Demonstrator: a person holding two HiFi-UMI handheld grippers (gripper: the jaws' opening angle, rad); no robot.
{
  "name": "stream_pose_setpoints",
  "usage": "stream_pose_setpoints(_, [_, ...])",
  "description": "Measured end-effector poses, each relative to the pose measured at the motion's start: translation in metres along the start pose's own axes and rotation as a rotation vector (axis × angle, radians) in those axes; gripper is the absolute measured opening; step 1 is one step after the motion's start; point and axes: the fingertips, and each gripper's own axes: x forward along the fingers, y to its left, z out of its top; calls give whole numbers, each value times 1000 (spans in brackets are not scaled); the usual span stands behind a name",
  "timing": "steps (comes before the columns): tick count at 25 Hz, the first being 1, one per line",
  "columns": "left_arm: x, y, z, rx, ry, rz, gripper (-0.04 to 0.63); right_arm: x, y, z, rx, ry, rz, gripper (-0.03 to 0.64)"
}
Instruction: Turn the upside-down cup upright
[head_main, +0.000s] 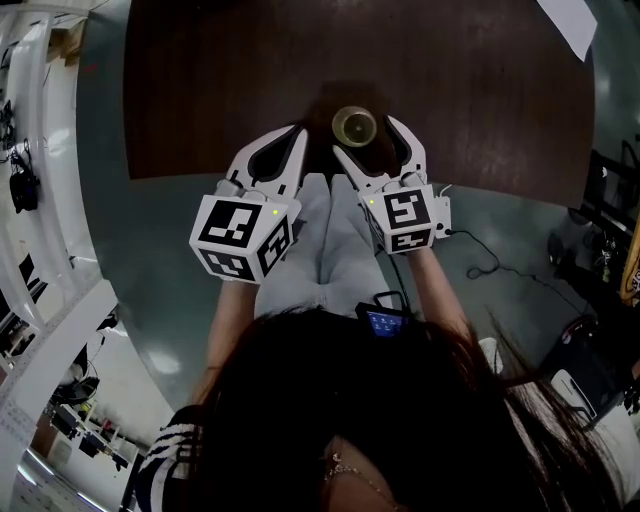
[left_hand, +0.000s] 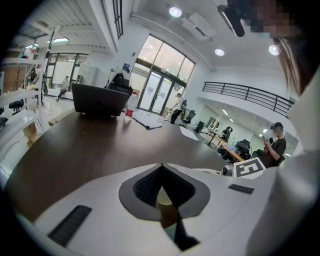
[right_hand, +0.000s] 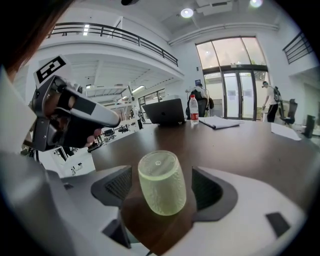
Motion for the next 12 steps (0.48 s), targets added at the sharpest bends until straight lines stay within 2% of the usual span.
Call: stream_pose_setpoints(12, [7, 14, -12, -24, 33, 10, 2, 23, 1, -11, -15, 34, 4, 360])
